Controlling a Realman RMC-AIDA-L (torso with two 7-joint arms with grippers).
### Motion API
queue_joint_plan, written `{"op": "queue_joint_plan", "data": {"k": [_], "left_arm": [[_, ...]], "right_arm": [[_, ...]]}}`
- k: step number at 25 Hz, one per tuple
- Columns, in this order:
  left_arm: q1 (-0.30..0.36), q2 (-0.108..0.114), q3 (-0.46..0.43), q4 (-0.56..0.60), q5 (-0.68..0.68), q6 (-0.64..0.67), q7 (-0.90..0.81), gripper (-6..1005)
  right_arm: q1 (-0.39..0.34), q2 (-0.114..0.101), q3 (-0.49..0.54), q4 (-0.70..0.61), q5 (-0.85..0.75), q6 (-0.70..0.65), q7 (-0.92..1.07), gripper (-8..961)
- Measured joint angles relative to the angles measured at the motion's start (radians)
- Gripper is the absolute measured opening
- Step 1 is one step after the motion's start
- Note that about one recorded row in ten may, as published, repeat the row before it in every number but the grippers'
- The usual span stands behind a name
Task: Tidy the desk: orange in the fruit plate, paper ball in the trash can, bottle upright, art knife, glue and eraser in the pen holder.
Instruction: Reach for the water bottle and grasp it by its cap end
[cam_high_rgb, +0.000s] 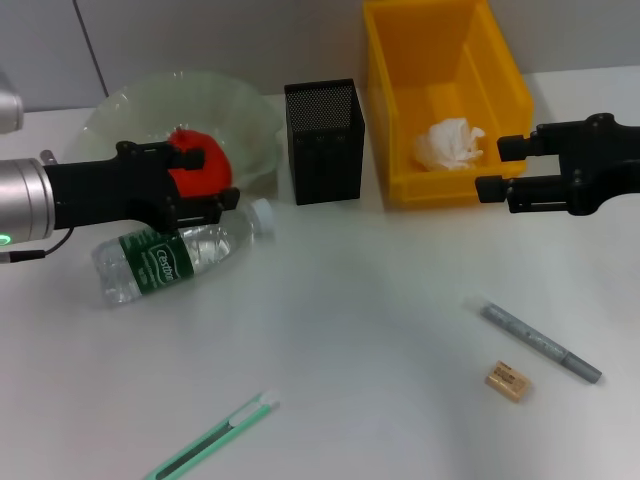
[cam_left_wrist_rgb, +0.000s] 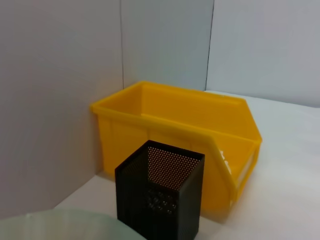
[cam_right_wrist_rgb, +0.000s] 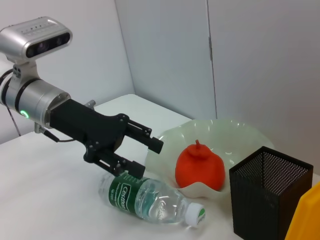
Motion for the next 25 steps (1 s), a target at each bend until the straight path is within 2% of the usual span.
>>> {"op": "queue_joint_plan", "data": {"k": [6, 10, 14, 25], "left_arm": [[-0.009, -0.001, 0.019, 0.007, 0.012, -0.002, -0.017, 695], [-0.008, -0.003, 0.103, 0.069, 0.017, -0.002, -0.052, 695], [-0.016, -0.004, 0.190, 0.144, 0.072, -0.004, -0.102, 695], [-0.097, -0.011, 0.321, 0.174, 0.194, -0.053, -0.235, 694]], "right_arm": [[0.014, -0.006, 0.001, 0.019, -0.002, 0.007, -0.003, 651], [0.030, -0.018, 0.002, 0.050, -0.002, 0.007, -0.003, 651], [0.035, -0.021, 0.004, 0.059, -0.003, 0.008, -0.004, 651], [0.037, -0.031, 0.007, 0.096, -0.003, 0.009, -0.018, 651]]}}
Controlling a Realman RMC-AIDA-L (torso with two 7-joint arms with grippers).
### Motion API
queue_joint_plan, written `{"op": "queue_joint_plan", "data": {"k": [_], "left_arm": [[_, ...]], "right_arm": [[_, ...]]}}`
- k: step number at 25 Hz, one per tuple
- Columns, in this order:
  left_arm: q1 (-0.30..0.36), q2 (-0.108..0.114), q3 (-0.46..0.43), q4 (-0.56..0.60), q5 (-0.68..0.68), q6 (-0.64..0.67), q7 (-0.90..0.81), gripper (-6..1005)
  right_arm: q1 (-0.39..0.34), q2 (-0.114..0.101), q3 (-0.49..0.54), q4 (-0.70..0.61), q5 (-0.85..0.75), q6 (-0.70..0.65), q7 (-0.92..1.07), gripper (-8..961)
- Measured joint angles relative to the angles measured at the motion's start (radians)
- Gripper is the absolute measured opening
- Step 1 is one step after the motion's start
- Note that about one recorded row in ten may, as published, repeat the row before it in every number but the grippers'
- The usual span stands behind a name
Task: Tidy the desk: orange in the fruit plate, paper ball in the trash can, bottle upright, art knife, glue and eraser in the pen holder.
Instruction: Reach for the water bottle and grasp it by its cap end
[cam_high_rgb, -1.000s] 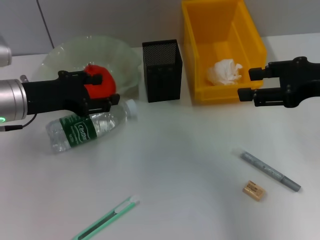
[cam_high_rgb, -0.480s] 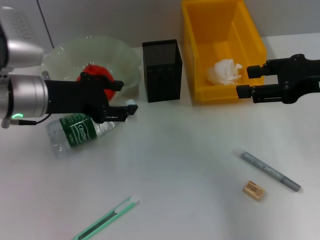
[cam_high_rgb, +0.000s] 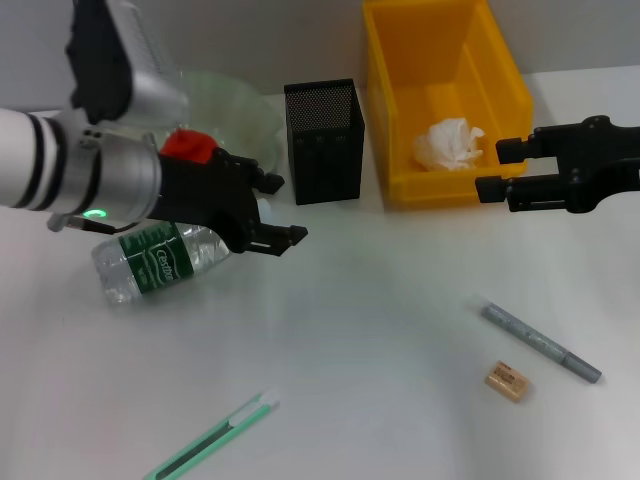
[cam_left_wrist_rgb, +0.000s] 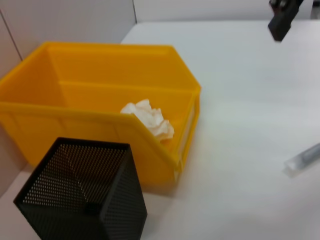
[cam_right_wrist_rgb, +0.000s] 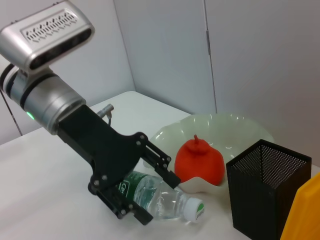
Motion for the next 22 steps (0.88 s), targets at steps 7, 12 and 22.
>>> {"op": "queue_joint_plan", "data": {"k": [7, 12, 22], "left_arm": [[-0.021, -0.005, 0.120, 0.002, 0.068, -0.103, -0.111, 694], [-0.024, -0.005, 0.174, 0.002, 0.103, -0.169, -0.167, 694], [-0.031, -0.005, 0.221, 0.001, 0.151, -0.217, -0.228, 694]], "right_arm": [[0.003, -0.002, 0.010, 0.007, 0.000, 0.003, -0.003, 651], [0.005, -0.003, 0.009, 0.007, 0.000, 0.004, -0.004, 651], [0.009, -0.005, 0.009, 0.007, 0.000, 0.009, -0.003, 651]]}}
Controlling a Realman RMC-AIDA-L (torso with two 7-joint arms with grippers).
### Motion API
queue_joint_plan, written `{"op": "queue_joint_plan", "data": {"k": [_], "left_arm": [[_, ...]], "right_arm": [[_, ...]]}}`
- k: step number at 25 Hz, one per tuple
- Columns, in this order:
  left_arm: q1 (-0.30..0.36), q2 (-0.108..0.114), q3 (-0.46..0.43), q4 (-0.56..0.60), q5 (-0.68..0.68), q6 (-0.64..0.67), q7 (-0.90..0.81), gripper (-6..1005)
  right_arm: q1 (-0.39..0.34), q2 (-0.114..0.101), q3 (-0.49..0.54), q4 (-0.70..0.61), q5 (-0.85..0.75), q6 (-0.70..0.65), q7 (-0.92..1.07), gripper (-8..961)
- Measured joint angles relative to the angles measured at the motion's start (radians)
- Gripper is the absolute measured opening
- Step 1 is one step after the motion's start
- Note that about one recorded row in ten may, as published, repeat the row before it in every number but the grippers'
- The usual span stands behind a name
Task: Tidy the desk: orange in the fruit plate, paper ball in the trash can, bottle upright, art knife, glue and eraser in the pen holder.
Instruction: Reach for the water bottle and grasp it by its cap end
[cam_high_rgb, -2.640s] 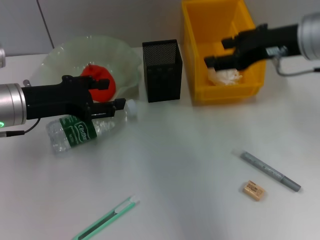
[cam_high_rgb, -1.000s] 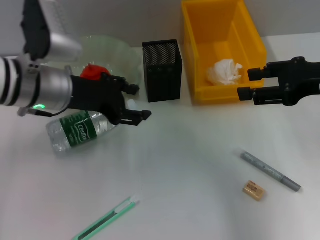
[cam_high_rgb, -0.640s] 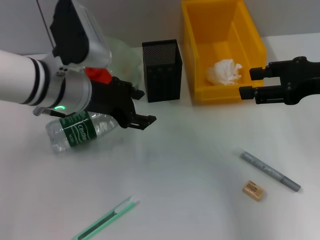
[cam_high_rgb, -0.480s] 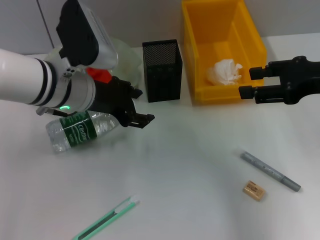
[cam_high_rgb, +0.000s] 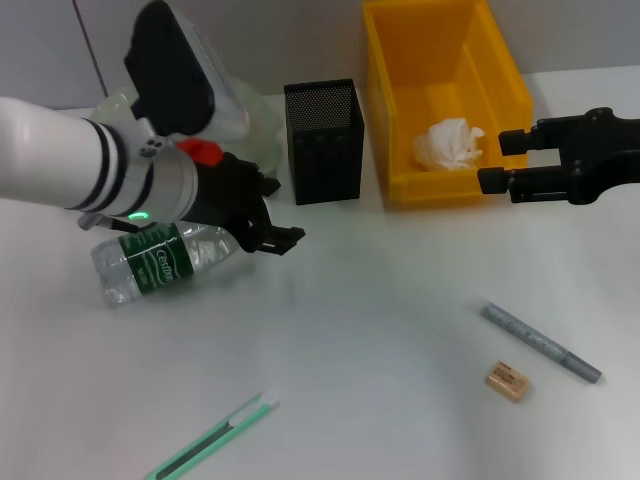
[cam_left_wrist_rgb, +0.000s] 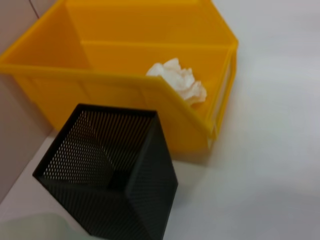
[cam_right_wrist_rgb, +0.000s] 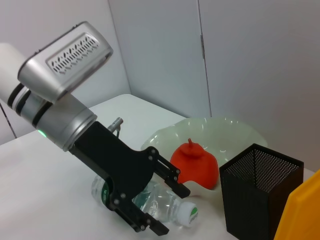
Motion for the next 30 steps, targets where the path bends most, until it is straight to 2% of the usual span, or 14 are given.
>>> {"op": "queue_joint_plan", "data": {"k": [3, 4, 14, 30], "left_arm": [[-0.001, 0.000, 0.015, 0.000, 0.015, -0.012, -0.015, 694], [-0.003, 0.000, 0.046, 0.000, 0.046, -0.036, -0.051, 694], [-0.008, -0.001, 0.093, 0.002, 0.056, -0.073, -0.103, 689], [-0.004, -0.002, 0.176, 0.021, 0.157, -0.133, -0.241, 681]], "right_arm": [[0.000, 0.000, 0.000, 0.000, 0.000, 0.000, 0.000, 651], [0.001, 0.000, 0.000, 0.000, 0.000, 0.000, 0.000, 651], [0.013, -0.001, 0.000, 0.007, -0.013, 0.003, 0.000, 651], [0.026, -0.008, 0.003, 0.028, -0.025, 0.014, 0.000, 651]]}}
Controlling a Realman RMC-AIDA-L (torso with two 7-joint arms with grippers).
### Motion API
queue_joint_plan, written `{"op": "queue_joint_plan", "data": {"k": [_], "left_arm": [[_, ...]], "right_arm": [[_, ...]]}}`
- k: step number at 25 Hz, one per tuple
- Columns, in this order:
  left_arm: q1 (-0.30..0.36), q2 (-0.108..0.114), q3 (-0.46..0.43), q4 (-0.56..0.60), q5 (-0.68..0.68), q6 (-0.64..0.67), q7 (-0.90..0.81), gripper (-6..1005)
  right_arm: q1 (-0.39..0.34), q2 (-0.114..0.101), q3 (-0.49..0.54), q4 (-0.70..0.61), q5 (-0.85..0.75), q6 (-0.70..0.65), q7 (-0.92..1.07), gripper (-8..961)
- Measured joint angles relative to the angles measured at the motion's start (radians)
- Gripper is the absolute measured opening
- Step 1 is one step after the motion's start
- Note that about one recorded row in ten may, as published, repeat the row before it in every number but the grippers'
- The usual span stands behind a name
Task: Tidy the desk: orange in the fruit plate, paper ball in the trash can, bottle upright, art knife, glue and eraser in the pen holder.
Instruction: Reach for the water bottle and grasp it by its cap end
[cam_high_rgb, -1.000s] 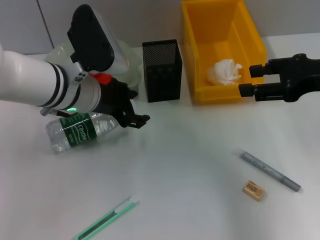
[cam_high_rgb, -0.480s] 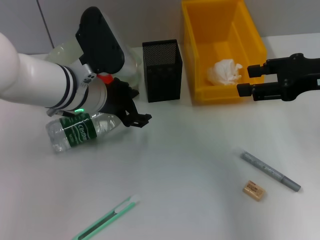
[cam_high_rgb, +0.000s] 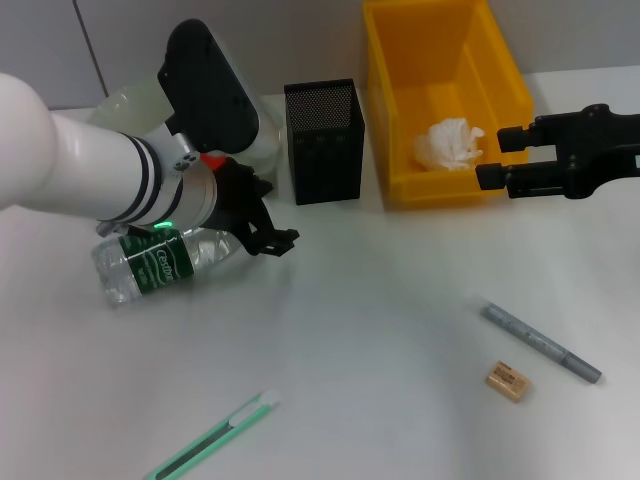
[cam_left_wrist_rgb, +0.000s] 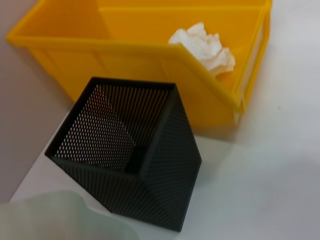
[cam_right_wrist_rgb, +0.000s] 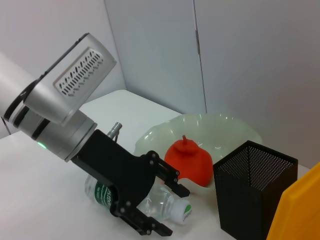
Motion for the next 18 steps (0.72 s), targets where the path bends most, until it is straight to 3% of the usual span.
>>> {"op": "queue_joint_plan", "data": {"k": [18], "left_arm": [[0.004, 0.000, 0.078, 0.007, 0.087, -0.051, -0.118, 672]], "right_arm": [[0.002, -0.002, 0.000, 0.014, 0.000, 0.001, -0.007, 651]]}}
